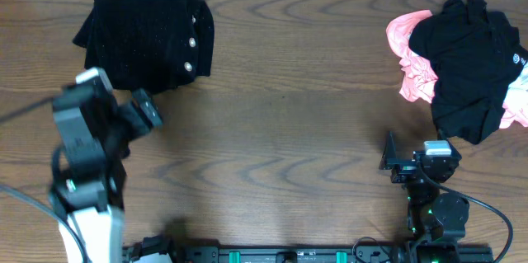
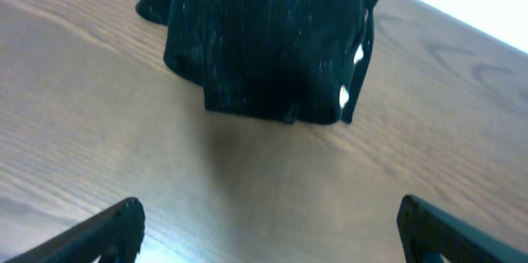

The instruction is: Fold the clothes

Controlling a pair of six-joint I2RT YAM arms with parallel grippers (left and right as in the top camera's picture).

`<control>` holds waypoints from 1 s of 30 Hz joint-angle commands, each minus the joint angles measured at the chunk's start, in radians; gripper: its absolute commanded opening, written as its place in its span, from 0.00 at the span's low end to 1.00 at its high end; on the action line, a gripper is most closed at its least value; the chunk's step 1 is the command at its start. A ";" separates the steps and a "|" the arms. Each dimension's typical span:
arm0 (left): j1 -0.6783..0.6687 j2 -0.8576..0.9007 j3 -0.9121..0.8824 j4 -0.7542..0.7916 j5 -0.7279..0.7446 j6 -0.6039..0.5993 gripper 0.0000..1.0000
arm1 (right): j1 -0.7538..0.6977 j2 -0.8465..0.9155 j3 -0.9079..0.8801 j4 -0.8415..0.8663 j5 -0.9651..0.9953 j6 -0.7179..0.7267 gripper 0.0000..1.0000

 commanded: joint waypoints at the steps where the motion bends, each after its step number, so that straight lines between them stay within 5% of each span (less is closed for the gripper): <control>1: 0.002 -0.153 -0.164 0.111 0.035 0.005 0.98 | -0.010 -0.007 -0.003 -0.004 -0.007 0.012 0.99; 12: -0.102 -0.647 -0.745 0.621 0.151 0.006 0.98 | -0.010 -0.007 -0.003 -0.004 -0.007 0.012 0.99; 30: -0.132 -0.818 -0.851 0.642 0.155 0.007 0.98 | -0.010 -0.007 -0.003 -0.004 -0.007 0.012 0.99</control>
